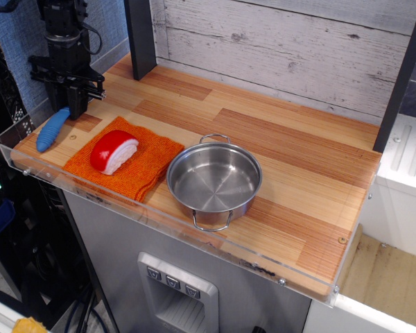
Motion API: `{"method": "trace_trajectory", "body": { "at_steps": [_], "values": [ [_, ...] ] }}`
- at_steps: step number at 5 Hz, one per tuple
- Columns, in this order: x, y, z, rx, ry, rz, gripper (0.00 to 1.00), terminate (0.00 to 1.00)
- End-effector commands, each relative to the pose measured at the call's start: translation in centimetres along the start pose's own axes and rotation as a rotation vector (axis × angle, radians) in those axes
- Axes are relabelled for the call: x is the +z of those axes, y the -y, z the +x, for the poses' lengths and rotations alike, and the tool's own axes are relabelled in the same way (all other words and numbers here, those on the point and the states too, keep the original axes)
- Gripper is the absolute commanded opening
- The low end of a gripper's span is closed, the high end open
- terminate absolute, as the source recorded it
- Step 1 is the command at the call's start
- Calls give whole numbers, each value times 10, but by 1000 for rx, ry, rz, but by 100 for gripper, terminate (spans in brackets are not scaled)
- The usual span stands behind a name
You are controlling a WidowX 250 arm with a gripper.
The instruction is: Move the spoon above the slice of apple.
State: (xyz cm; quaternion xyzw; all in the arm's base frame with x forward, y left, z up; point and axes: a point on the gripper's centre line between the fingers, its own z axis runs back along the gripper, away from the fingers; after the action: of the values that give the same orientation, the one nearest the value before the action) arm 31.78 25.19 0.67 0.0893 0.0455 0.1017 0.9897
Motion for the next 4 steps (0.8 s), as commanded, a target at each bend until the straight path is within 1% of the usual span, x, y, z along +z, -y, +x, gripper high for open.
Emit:
{"method": "trace_trajectory", "body": {
  "at_steps": [1,2,3,4],
  "values": [
    [18,-19,-7,73,9,-81,0,0],
    [40,-15,-7,98,38,-116,0,0],
    [69,-1,-10,66,56,-122,0,0],
    [90,11,-15,34,89,-104,0,0]
  ]
}}
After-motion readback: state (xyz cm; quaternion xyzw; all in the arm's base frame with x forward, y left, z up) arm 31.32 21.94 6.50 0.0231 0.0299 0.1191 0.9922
